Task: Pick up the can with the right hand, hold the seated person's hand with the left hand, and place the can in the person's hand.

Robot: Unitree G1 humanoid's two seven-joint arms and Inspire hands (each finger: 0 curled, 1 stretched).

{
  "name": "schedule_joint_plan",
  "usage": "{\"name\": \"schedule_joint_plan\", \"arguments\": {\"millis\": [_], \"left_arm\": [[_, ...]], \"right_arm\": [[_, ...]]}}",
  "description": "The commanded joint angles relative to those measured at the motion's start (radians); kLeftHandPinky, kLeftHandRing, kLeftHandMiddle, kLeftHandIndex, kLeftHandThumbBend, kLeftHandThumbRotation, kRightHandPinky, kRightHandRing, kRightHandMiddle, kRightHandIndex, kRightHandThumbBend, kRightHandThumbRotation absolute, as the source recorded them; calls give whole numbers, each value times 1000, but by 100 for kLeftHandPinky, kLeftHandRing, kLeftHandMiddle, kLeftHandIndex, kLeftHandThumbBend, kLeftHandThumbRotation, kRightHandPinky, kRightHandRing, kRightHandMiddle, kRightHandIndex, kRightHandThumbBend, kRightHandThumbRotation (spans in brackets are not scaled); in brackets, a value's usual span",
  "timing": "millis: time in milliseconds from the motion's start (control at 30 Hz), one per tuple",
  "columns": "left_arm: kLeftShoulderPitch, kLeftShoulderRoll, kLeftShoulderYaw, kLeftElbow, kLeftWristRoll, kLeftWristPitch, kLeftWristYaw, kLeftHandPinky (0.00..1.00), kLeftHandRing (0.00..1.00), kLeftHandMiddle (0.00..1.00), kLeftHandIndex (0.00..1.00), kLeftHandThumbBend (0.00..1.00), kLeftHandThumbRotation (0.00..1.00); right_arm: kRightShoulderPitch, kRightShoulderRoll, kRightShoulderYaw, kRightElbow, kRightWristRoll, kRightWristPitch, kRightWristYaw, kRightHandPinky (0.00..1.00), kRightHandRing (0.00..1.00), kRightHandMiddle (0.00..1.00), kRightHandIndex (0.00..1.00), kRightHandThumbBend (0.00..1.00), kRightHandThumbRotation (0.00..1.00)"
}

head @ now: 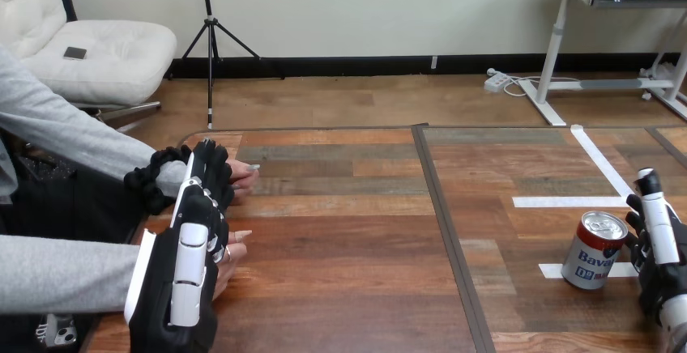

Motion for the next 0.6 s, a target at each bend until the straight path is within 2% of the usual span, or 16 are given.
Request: {"name": "schedule_joint_plan", "arguments": {"millis": [0,167,267,567], "left_arm": [[5,-39,-6,-37,4,-16,9,100,100,100,100,49,100],[0,-39,-7,-31,-2,-21,8,100,100,99,100,47,100],[-3,-39,-8,-27,-7,-23,4,100,100,99,100,46,100],[-3,-37,-10,-30,-15,-15,-1,100,100,100,100,43,100]], "right_arm": [[-79,4,-6,-12,11,-1,-1,100,98,96,95,79,62],[-81,7,-13,-15,23,6,-3,99,96,95,93,82,52],[-83,4,-5,-14,16,11,-16,97,95,93,92,84,46],[-75,-5,29,-20,-29,-17,-52,93,92,92,91,97,40]]}}
